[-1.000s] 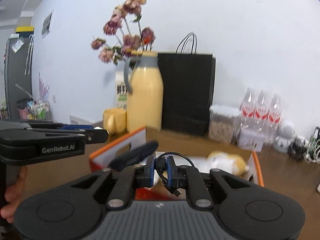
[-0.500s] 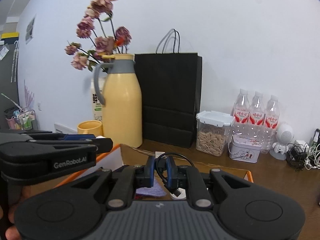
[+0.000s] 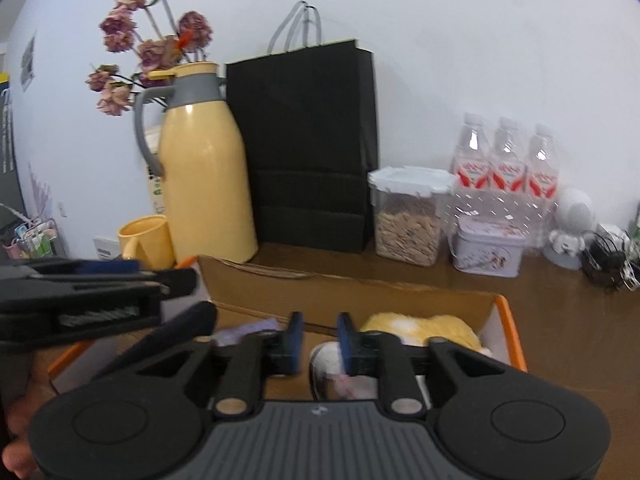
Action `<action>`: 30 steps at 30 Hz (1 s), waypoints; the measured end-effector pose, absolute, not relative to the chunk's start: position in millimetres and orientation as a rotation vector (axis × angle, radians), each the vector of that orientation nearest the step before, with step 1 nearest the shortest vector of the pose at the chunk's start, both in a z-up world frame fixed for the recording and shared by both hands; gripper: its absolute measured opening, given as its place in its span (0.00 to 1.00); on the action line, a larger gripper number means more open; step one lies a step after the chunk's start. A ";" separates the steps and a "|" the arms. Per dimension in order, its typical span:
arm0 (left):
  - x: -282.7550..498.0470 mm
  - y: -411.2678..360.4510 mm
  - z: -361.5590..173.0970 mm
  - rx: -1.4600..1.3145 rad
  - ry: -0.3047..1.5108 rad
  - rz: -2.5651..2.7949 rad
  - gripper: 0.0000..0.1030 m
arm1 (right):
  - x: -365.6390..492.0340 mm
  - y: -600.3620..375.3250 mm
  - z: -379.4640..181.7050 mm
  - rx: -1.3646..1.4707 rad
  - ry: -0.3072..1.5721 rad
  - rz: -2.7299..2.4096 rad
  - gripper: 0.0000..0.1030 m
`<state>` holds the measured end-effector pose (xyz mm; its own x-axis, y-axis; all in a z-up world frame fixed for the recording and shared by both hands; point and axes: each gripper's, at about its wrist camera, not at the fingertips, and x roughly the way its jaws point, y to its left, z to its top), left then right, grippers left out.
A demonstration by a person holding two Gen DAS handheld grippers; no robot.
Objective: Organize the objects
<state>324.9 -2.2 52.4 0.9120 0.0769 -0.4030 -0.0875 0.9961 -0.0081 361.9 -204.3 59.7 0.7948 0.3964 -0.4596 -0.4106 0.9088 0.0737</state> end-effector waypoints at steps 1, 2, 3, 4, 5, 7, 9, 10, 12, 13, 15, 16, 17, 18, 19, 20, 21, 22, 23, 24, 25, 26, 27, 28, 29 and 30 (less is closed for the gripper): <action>323.0 -2.0 54.1 -0.020 0.402 0.095 0.81 | 362.1 -208.6 59.3 -0.022 0.489 0.422 0.50; 321.2 -1.7 56.4 -0.016 0.393 0.104 0.92 | 362.4 -212.4 59.3 -0.016 0.490 0.406 0.58; 318.1 -1.5 58.5 -0.014 0.383 0.111 1.00 | 362.7 -215.3 59.9 -0.016 0.489 0.390 0.71; 314.8 -1.7 61.0 -0.012 0.369 0.117 1.00 | 361.3 -217.4 61.0 -0.019 0.483 0.377 0.79; 312.0 -2.5 63.4 -0.006 0.364 0.120 1.00 | 359.0 -218.9 62.3 -0.020 0.477 0.373 0.84; 306.3 -3.5 67.6 0.002 0.356 0.117 1.00 | 354.3 -220.0 65.7 -0.026 0.466 0.368 0.94; 299.9 -4.1 71.3 0.004 0.349 0.116 1.00 | 348.6 -219.3 70.4 -0.039 0.456 0.366 0.99; 297.0 -4.5 73.2 0.004 0.348 0.113 1.00 | 344.7 -219.1 72.4 -0.045 0.451 0.365 1.00; 289.4 -4.5 76.1 0.000 0.350 0.105 1.00 | 336.0 -219.8 76.6 -0.055 0.443 0.356 1.00; 284.8 -4.3 78.0 -0.002 0.351 0.102 1.00 | 331.2 -220.6 78.9 -0.059 0.440 0.351 1.00; 274.3 -4.2 81.7 -0.002 0.349 0.095 1.00 | 320.3 -223.1 84.1 -0.062 0.432 0.345 1.00; 269.2 -4.0 83.4 -0.002 0.349 0.092 1.00 | 313.7 -224.9 86.5 -0.062 0.429 0.341 1.00; 263.8 -4.1 85.3 -0.002 0.350 0.088 1.00 | 308.6 -226.7 88.8 -0.062 0.429 0.337 1.00; 257.2 -4.0 87.3 0.001 0.352 0.084 1.00 | 302.0 -228.6 90.7 -0.062 0.428 0.332 1.00; 251.5 -4.3 88.8 0.004 0.354 0.079 1.00 | 296.0 -230.1 92.3 -0.063 0.428 0.327 1.00; 245.3 -4.2 89.8 0.008 0.358 0.071 1.00 | 288.7 -231.8 93.5 -0.065 0.428 0.322 1.00; 237.8 -3.9 90.7 0.010 0.363 0.063 1.00 | 281.9 -233.3 94.3 -0.067 0.430 0.318 1.00; 231.6 -3.4 91.2 0.009 0.368 0.059 1.00 | 274.3 -234.7 95.4 -0.069 0.432 0.315 1.00; 225.1 -2.9 91.2 0.010 0.374 0.055 1.00 | 266.2 -236.0 96.1 -0.071 0.434 0.313 1.00; 217.2 -2.5 90.8 0.011 0.380 0.050 1.00 | 258.6 -237.0 96.5 -0.071 0.436 0.313 1.00; 210.5 -1.8 89.9 0.013 0.385 0.050 1.00 | 250.9 -238.3 96.9 -0.069 0.439 0.313 1.00; 203.7 -1.2 89.1 0.014 0.392 0.052 1.00 | 243.1 -239.2 96.8 -0.068 0.443 0.314 1.00; 196.1 -0.5 87.6 0.015 0.400 0.053 1.00 | 235.9 -240.0 96.7 -0.067 0.447 0.316 1.00; 190.3 0.6 86.4 0.013 0.409 0.053 1.00 | 228.9 -240.4 96.2 -0.067 0.451 0.319 1.00; 184.6 1.7 84.9 0.010 0.418 0.054 1.00 | 221.5 -240.9 95.5 -0.067 0.454 0.321 1.00; 178.6 2.5 82.9 0.007 0.429 0.056 1.00 | 214.7 -241.1 94.8 -0.066 0.458 0.322 1.00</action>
<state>178.6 2.5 82.9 0.9078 0.0555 -0.4158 -0.0526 0.9984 0.0184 214.7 -241.1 94.8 0.8476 0.2903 -0.4441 -0.3198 0.9475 0.0091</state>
